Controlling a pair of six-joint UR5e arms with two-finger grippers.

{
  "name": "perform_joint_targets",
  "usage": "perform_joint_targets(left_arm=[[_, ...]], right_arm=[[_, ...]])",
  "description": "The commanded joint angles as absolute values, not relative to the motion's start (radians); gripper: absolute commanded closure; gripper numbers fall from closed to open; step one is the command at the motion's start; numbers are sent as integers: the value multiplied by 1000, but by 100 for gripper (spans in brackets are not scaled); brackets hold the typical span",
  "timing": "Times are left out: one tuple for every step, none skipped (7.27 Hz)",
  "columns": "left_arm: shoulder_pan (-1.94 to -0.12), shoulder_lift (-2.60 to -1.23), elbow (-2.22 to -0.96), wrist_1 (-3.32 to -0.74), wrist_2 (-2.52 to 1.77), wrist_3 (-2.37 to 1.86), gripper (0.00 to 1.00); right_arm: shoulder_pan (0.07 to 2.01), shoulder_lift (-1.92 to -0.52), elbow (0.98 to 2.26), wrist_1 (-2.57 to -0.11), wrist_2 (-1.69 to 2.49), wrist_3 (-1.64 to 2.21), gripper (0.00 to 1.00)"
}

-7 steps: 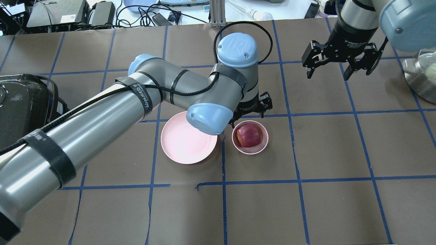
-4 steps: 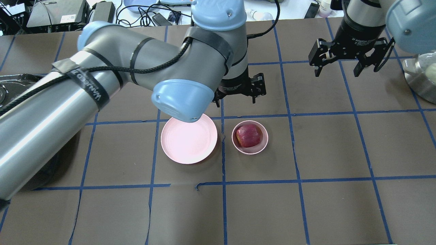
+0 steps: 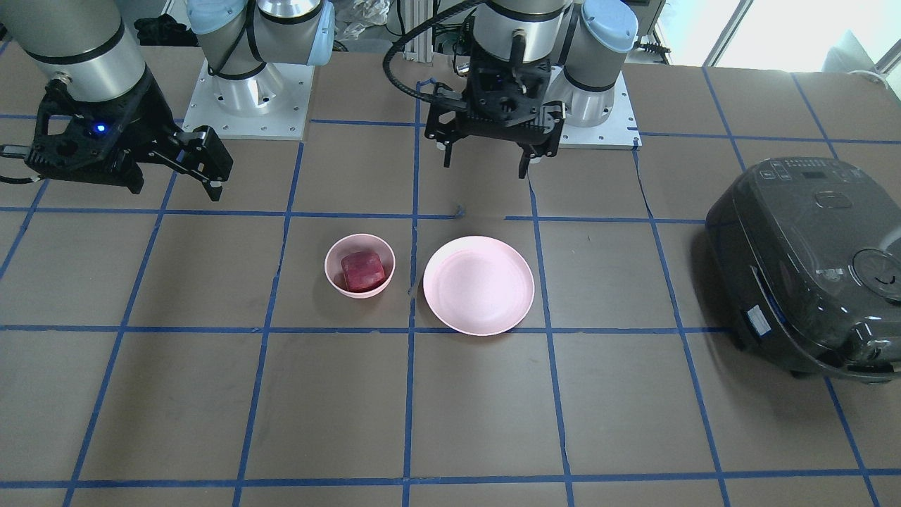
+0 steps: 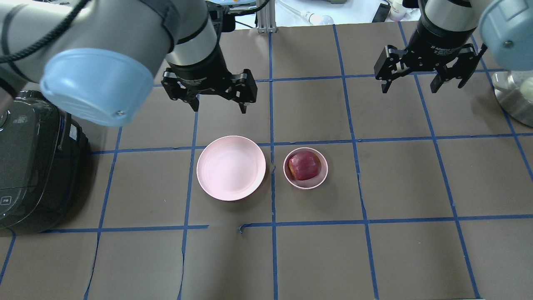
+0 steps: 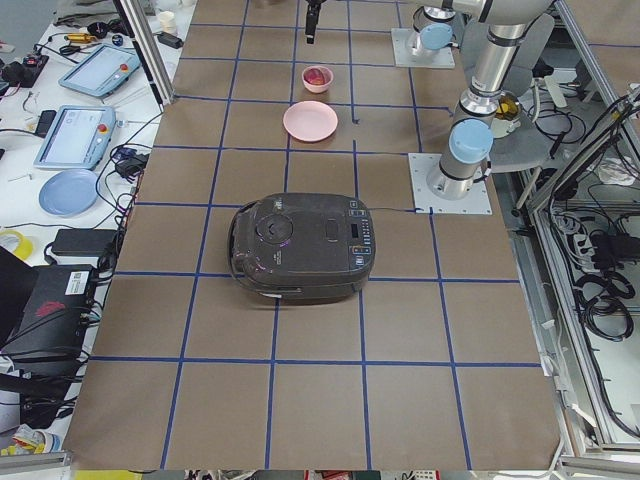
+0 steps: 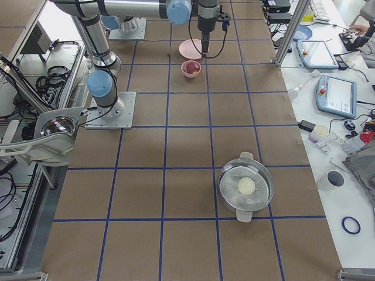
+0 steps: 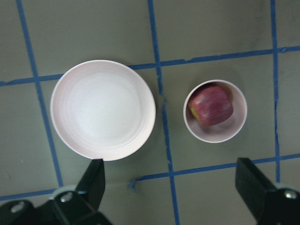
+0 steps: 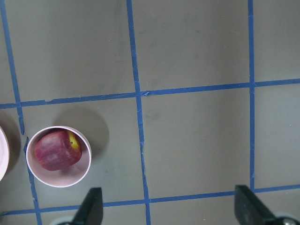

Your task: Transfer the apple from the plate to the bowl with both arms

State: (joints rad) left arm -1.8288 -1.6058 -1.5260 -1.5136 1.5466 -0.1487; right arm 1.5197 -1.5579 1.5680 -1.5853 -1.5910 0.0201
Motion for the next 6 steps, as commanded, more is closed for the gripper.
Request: perform_joint_targets(left_arm=[[-1754, -1560, -1529, -1525, 1552, -97, 0], [-1731, -1536, -1537, -1532, 1552, -74, 0], [-1668, -1531, -1545, -1516, 1548, 31, 0], [-1645, -1519, -1555, -1517, 1552, 47, 0], [-1644, -1516, -1569, -1520, 1552, 58, 0], [-1646, -1511, -1574, -1520, 1551, 57, 0]], right_arm=[[1522, -1559, 1568, -1592, -1582, 23, 0], [1522, -1559, 1569, -1592, -1585, 23, 0], [1522, -1559, 1569, -1591, -1585, 23, 0], [1522, -1559, 1571, -1591, -1591, 23, 0], [1522, -1559, 1572, -1589, -1591, 23, 0], [1522, -1559, 1572, -1589, -1591, 23, 0]])
